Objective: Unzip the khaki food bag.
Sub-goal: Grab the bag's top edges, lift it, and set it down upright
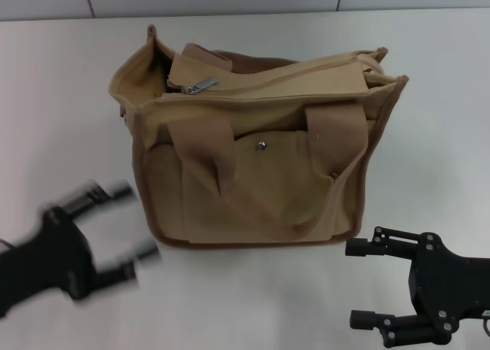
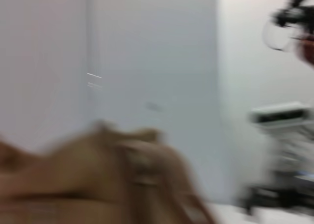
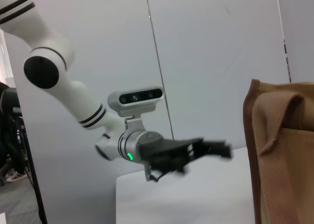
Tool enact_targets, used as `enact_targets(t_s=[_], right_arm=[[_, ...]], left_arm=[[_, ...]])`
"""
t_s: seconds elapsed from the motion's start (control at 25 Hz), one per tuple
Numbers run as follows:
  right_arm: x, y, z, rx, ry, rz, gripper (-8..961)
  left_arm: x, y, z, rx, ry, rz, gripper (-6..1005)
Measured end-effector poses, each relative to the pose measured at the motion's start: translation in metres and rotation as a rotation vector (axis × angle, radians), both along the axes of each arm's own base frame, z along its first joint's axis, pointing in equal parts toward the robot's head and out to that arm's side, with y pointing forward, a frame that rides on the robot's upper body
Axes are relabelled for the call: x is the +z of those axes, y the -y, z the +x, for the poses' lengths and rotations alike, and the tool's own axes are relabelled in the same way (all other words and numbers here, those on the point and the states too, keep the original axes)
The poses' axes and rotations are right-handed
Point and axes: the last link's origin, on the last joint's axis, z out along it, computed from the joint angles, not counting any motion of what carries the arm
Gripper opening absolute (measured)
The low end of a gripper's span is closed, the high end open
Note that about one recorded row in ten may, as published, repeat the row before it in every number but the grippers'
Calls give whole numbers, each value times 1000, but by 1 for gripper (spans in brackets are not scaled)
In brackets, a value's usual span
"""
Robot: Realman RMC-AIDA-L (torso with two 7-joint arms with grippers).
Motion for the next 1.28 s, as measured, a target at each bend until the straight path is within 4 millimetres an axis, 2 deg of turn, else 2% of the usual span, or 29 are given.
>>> enact_targets(t_s=[0.12,0.2,0.52,0.96,1.16,1.28], right_arm=[[0,2,1,0,1,5,826],[0,2,2,-1,1,6,825],[0,2,1,1,0,5,820],[0,3,3,-12,0,11,813],[-1,1,5,-26,15,17,810],[-1,1,5,-35,7,20,808]], left_arm=[[6,-4,-10,141,41,166,798],[3,-8,-14,203,40,218,792],[-33,-26,0,214,-14,166,766],[-40,-30,9,196,-8,172,731],[-43,-32,15,171,-5,185,501],[-43,-34,18,164,1,192,444]])
